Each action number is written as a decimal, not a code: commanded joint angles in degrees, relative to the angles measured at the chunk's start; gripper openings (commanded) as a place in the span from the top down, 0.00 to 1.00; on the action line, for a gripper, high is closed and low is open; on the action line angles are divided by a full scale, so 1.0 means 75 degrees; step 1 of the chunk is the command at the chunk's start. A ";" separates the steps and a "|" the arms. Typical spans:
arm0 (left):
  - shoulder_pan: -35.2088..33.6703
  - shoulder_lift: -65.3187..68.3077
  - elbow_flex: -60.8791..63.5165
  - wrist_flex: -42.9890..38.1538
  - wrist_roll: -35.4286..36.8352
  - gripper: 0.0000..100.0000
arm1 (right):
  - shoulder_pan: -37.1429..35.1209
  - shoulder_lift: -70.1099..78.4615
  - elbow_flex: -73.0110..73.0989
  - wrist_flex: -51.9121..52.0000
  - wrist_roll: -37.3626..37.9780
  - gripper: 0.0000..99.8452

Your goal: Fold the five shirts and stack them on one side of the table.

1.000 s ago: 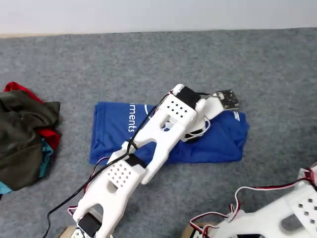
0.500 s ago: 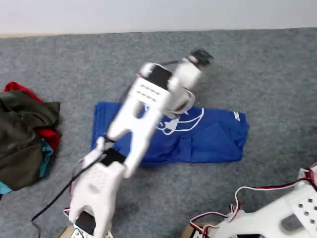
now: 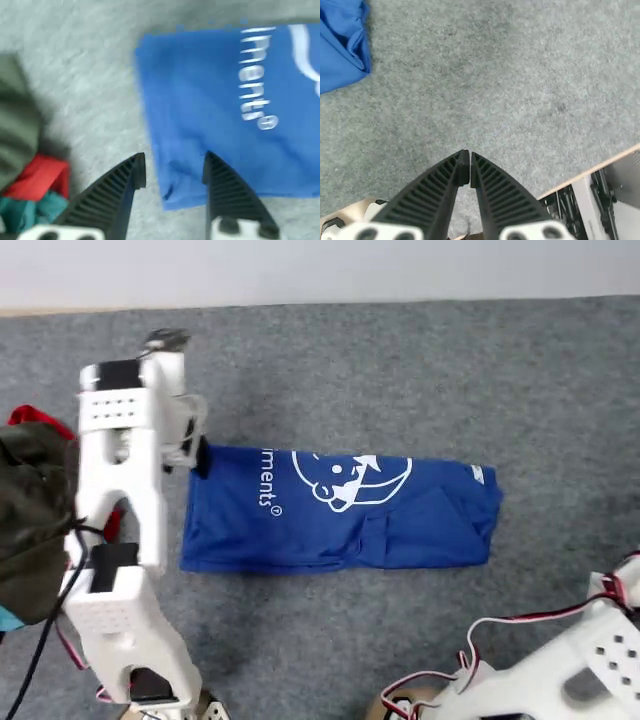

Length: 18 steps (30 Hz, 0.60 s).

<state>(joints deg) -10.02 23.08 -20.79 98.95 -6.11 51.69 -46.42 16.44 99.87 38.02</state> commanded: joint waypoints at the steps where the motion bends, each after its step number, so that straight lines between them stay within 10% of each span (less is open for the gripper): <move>1: -0.0375 0.0023 0.0100 -0.0035 -0.0316 0.80 | -0.0217 -0.0100 -0.0047 0.0147 0.0059 0.99; 18: -0.0059 0.1805 0.0076 -0.0785 -0.0797 0.80 | -0.0205 -0.0100 -0.0047 0.0158 0.0059 0.99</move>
<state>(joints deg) -12.31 36.44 -19.74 93.93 -11.38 50.46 -46.42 16.44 99.96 38.02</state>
